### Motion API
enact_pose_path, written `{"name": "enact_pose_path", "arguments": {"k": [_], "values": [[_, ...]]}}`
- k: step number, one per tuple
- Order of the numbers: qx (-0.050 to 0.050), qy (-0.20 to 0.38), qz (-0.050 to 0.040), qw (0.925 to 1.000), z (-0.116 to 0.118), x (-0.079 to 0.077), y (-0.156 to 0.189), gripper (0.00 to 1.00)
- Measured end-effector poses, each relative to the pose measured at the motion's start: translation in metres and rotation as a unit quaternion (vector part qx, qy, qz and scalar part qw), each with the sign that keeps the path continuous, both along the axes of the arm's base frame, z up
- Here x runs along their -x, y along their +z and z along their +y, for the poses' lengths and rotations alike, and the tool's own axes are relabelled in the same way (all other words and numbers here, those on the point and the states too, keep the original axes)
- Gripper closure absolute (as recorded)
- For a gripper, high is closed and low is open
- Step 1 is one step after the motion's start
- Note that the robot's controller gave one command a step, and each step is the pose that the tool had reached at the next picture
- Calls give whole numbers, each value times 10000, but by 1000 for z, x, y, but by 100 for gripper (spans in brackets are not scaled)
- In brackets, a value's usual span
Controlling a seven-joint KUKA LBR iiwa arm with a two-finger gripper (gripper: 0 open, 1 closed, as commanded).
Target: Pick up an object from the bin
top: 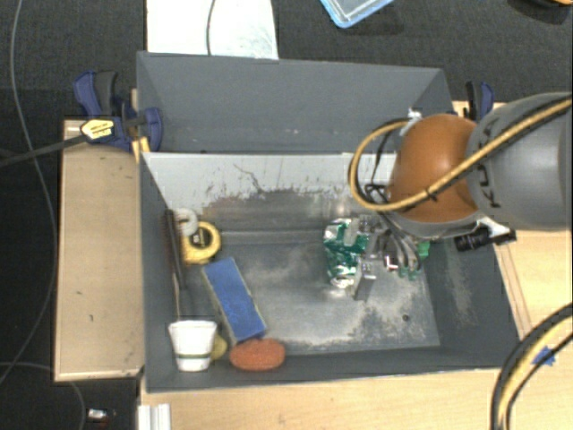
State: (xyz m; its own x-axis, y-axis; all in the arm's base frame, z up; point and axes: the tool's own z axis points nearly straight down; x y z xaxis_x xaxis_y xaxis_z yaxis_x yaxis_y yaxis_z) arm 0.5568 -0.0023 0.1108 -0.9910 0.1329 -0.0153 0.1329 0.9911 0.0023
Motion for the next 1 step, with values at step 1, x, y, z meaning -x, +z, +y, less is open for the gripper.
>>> {"name": "enact_pose_path", "arguments": {"k": [1], "values": [[-28,-200,-129,9997,0,-32,-34,0]]}}
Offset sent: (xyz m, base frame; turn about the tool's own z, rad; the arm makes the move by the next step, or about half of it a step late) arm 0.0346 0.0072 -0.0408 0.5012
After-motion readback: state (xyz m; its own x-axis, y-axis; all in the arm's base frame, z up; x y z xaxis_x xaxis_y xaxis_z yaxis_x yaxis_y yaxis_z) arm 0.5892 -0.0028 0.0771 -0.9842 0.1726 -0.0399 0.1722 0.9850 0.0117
